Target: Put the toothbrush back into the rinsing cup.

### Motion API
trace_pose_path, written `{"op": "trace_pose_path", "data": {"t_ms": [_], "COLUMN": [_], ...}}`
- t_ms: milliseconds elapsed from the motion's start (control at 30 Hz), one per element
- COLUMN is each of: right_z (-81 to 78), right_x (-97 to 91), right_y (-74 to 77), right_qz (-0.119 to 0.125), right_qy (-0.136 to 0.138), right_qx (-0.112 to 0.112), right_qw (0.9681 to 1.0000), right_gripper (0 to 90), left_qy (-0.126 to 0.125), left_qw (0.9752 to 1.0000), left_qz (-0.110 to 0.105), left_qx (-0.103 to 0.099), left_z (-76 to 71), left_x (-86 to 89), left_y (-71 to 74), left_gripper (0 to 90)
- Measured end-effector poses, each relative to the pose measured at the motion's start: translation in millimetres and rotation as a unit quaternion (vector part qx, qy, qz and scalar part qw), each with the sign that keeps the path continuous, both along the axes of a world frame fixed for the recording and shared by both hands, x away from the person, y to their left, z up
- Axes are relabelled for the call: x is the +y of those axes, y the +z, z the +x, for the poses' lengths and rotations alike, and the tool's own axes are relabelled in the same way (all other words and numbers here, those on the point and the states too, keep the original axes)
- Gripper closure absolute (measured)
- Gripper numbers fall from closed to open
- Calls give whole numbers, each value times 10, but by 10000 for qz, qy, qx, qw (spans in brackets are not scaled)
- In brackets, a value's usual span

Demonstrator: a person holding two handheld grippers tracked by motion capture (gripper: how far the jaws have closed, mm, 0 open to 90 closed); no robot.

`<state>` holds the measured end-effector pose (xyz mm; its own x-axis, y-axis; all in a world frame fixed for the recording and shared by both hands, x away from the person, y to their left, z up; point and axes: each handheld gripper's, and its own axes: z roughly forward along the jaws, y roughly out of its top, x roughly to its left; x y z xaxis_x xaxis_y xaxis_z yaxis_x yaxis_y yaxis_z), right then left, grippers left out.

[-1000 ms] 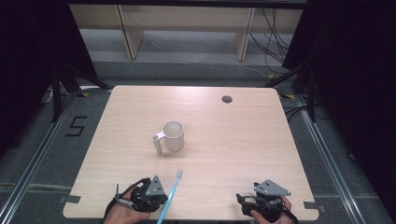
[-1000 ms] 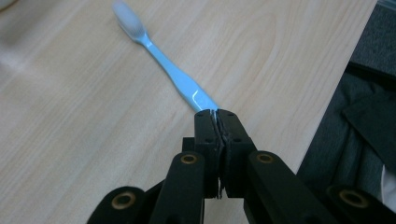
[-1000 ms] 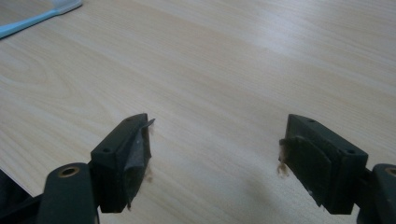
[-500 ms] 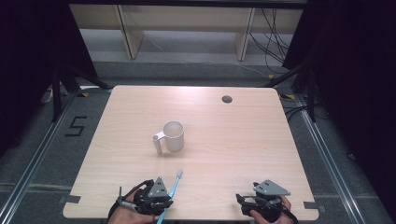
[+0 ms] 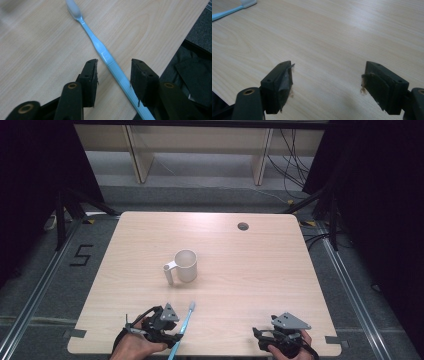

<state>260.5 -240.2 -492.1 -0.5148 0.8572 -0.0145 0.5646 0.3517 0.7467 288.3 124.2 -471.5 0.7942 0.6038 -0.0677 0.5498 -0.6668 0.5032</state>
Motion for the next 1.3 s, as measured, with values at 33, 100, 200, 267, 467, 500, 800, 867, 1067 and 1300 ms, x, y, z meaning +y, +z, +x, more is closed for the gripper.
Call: {"op": "trace_pose_path", "data": {"t_ms": [33,100,200,267,467,500,800,867,1067,1300], "right_z": [2,1,0,4,5,6,-6,-2,1,-6], "right_x": [0,0,2,9,3,5,14,8,8,14], "right_y": [-3,1,2,-7,-2,-4,12,6,0,14], "right_qz": [-4,-13,-24,46,27,19,54,-7,32,73], "right_qy": [15,19,-2,25,15,22,-16,29,38,-2], "right_qx": [-3,-1,8,13,-50,-44,28,1,-39,32], "right_qw": [10000,10000,10000,10000,10000,10000,10000,10000,10000,10000], "right_gripper": [241,241,241,241,242,242,242,242,243,244], "left_qy": [-4,12,17,22,-40,-54,-252,-278,-417,-460], "left_qw": [10000,10000,9998,9998,9996,9995,9979,9976,9954,9944], "left_qz": [29,57,97,155,261,299,560,611,845,914], "left_qx": [23,79,149,101,65,60,200,163,198,274], "left_z": [2,10,27,45,68,70,65,76,98,106], "left_x": [-3,-14,-30,-42,-90,-100,-175,-194,-233,-254], "left_y": [-9,-37,-72,-77,-57,-58,-99,-106,-117,-120], "left_gripper": [539,523,514,518,536,536,547,552,587,638]}}
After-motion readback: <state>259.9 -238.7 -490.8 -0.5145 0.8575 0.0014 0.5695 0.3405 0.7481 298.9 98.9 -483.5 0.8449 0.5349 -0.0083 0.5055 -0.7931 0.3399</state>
